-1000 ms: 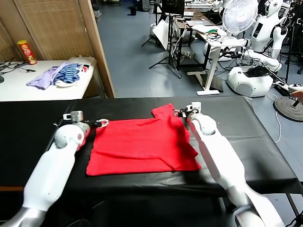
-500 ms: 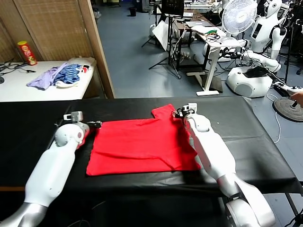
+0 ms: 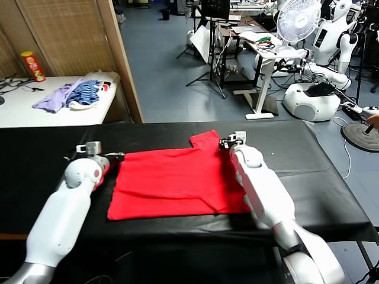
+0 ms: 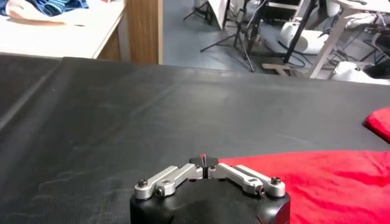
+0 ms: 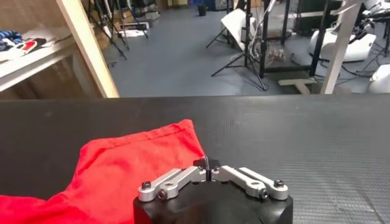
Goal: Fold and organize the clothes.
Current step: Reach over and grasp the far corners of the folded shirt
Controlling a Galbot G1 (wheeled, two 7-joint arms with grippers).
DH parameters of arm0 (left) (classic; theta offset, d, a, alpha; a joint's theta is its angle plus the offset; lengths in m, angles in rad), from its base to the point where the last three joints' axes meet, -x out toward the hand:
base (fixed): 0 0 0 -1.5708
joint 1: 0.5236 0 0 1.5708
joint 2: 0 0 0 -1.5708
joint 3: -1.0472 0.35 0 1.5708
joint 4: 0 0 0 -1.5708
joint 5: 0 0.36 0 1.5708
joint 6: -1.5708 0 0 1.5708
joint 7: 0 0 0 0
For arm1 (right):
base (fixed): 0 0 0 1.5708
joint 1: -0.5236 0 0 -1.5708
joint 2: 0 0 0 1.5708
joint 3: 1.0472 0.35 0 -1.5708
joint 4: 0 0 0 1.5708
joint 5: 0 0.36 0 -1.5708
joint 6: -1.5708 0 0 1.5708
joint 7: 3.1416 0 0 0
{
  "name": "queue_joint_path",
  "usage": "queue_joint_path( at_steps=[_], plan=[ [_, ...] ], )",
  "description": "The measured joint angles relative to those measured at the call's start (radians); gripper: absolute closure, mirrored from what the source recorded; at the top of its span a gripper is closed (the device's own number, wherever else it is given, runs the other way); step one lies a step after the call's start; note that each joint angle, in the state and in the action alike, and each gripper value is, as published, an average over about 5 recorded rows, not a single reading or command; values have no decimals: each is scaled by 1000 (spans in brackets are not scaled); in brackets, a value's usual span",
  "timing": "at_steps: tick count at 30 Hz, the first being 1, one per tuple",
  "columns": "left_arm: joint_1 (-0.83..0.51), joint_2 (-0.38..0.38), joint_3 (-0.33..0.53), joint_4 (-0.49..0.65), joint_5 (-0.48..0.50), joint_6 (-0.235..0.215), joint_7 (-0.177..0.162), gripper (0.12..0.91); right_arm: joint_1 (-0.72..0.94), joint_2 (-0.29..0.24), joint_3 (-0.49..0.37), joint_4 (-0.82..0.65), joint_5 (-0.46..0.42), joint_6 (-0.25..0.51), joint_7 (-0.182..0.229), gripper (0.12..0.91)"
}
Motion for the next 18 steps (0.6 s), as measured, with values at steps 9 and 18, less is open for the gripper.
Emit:
queue_joint_path(
  at_steps=[9, 18],
  plan=[
    [43, 8, -25, -74, 0, 0, -3, 902, -69, -43, 10, 150, 16, -4, -1, 903],
    [76, 23, -36, -130, 3, 0, -3, 902, -53, -27, 6, 142, -41, -26, -8, 687]
  ],
)
